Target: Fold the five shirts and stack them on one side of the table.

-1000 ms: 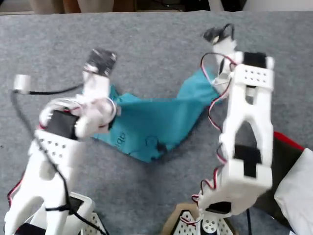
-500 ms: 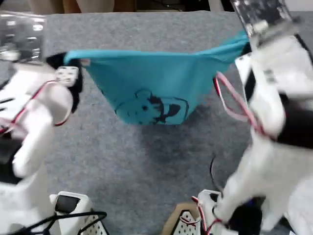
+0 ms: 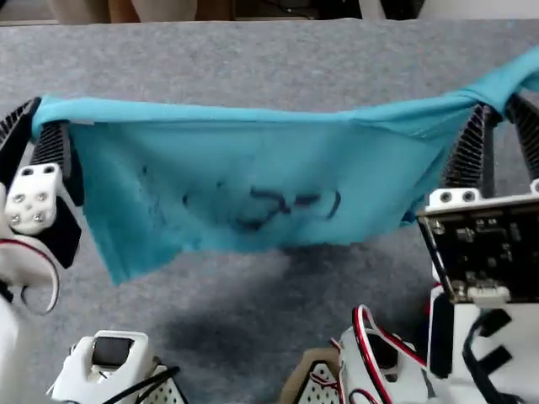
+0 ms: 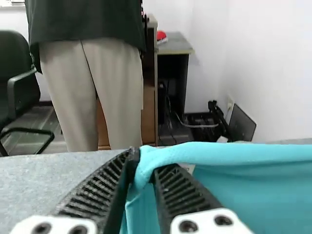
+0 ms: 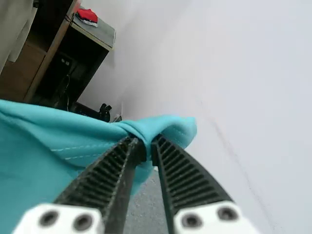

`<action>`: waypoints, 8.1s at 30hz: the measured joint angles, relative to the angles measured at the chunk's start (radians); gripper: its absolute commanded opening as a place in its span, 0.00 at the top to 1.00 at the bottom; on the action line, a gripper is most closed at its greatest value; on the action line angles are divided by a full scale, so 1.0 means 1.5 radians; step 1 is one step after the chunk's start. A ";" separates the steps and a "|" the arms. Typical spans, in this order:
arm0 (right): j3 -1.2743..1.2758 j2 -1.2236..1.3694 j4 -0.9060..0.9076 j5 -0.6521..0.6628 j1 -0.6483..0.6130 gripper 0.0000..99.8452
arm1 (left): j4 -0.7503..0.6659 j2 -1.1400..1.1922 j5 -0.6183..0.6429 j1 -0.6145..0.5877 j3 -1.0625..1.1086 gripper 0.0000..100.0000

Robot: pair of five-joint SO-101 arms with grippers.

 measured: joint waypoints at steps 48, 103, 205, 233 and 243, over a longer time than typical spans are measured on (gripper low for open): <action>-0.551 1.190 -0.088 0.080 -0.272 1.00 | -0.226 1.134 -0.001 -0.159 -0.413 0.98; -0.563 1.348 0.178 0.159 -0.076 0.94 | -0.079 1.308 -0.048 -0.148 -0.610 0.98; -0.404 1.270 -0.070 -0.497 -0.086 0.84 | 0.097 1.309 -0.047 -0.065 -0.656 0.98; -0.409 1.312 -0.167 -0.501 -0.144 0.85 | 0.097 1.309 -0.047 -0.049 -0.651 0.98; -0.409 1.312 -0.167 -0.501 -0.144 0.90 | 0.097 1.309 -0.048 -0.049 -0.626 0.98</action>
